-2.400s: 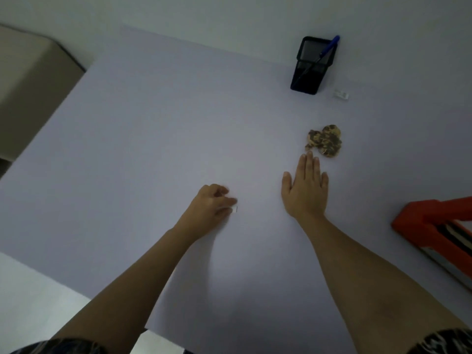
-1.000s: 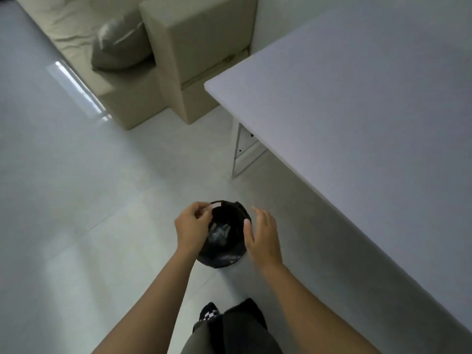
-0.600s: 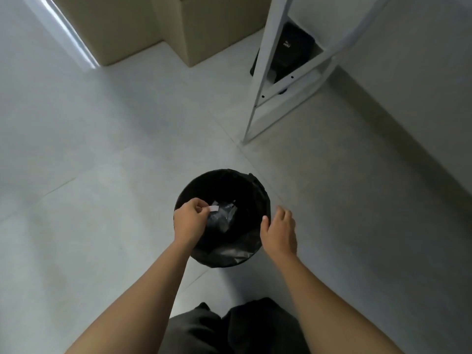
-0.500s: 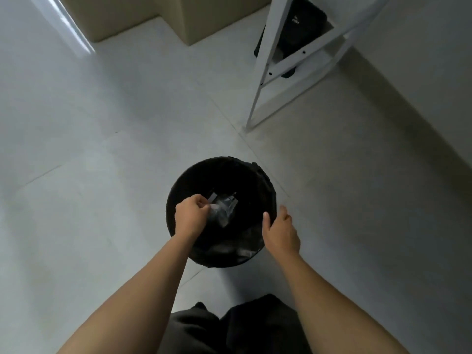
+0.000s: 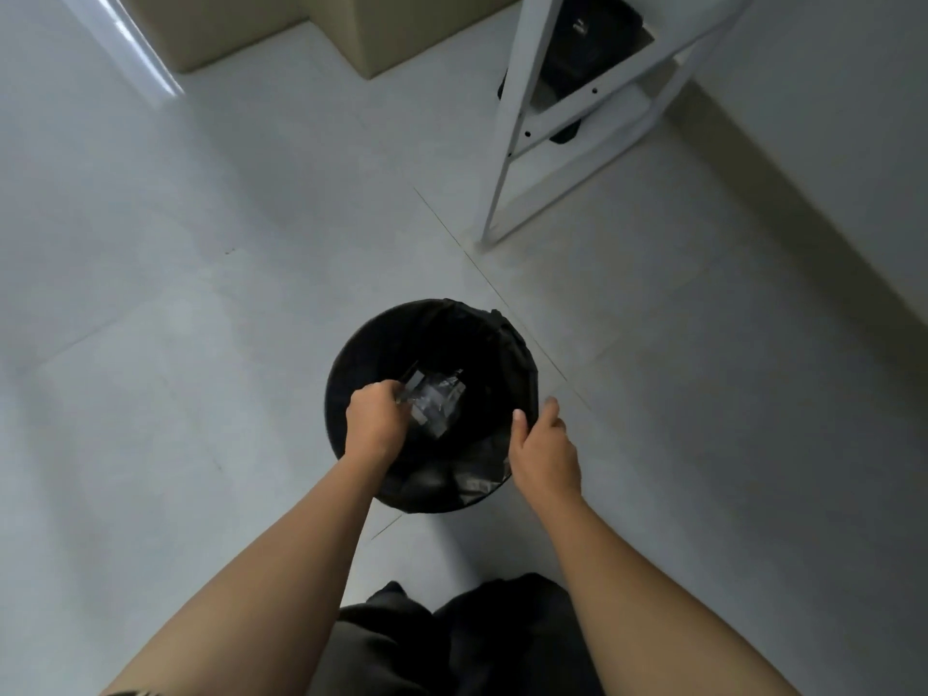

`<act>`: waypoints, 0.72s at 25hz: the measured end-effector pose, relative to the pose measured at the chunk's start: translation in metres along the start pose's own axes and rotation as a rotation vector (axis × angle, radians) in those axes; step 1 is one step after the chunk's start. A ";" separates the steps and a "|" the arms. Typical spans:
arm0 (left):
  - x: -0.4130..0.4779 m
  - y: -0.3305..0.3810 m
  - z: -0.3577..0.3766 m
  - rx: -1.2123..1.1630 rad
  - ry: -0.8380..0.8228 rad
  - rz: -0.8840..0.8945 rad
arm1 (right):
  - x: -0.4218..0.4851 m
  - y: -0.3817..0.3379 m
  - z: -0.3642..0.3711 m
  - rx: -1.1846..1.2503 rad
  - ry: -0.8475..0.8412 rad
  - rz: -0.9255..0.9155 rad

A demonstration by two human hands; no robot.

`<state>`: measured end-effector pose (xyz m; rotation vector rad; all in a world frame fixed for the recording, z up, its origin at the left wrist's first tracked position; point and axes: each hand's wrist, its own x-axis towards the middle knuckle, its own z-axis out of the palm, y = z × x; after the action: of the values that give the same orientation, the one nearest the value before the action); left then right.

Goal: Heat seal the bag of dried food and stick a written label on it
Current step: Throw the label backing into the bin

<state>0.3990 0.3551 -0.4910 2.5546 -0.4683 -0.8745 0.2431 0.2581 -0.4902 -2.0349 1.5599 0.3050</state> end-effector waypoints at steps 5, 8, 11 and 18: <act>-0.081 0.064 -0.120 -0.006 0.024 0.041 | -0.086 -0.067 -0.123 0.024 0.002 -0.119; -0.145 0.118 -0.207 -0.084 0.090 0.095 | -0.152 -0.115 -0.217 0.116 0.037 -0.187; -0.211 0.185 -0.289 -0.188 0.190 0.240 | -0.218 -0.145 -0.307 0.231 0.130 -0.232; -0.292 0.348 -0.342 -0.146 0.153 0.726 | -0.257 -0.109 -0.480 0.330 0.502 -0.162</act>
<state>0.3351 0.2684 0.0678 2.0456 -1.1328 -0.4186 0.1977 0.2226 0.0626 -2.0425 1.5753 -0.5312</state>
